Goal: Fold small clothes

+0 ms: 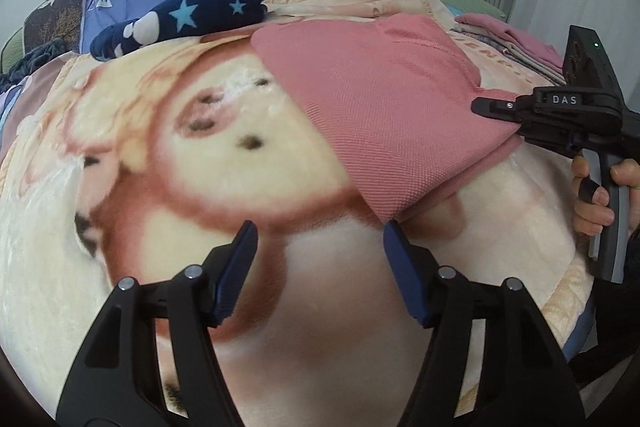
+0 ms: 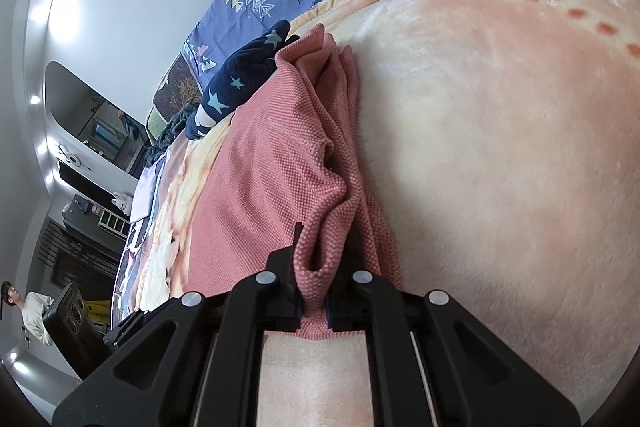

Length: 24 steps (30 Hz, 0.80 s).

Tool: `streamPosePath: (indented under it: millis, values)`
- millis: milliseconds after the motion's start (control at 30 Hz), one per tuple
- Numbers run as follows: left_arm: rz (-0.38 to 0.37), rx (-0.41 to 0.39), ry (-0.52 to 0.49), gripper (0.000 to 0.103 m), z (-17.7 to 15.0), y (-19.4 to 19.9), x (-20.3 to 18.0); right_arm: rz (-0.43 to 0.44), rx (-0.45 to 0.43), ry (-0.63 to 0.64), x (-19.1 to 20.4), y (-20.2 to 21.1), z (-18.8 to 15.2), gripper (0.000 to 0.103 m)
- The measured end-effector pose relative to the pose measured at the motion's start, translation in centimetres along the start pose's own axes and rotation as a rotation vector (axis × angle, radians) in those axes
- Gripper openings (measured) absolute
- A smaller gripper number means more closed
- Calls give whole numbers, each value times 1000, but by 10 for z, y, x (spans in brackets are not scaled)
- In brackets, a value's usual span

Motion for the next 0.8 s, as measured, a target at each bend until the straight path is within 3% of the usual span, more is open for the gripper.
streamPosePath:
  millis: [133, 233, 300, 367, 533, 700, 800]
  values:
    - [-31, -23, -54, 67, 6, 2, -23, 6, -3, 6, 4, 1, 2, 6]
    - [59, -16, -95, 66, 11, -10, -29, 9, -9, 16, 9, 3, 2, 7]
    - [108, 11, -64, 56, 14, -19, -22, 21, -28, 26, 15, 7, 2, 5]
    - [74, 27, -9, 48, 14, -18, -15, 10, -38, 40, 18, 12, 2, 4]
    - [67, 49, -10, 38, 1, -18, -11, -45, 21, 0, -8, 2, -13, 5]
    - [49, 59, -13, 32, -4, -15, -11, -75, 21, 66, 2, 10, -10, 11]
    - [18, 63, -36, 19, -7, -9, -14, -110, -23, 103, 9, 24, 0, 11]
Point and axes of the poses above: each gripper's, at about its wrist camera, not at the fingertips, and y roughly against the way its jaws point, x to its left, z to its top, the point moved 9 cm from there along -y, roughly the way its jaws point, and after that the axes turned 14 degrees about z, right-handed, at the moved point
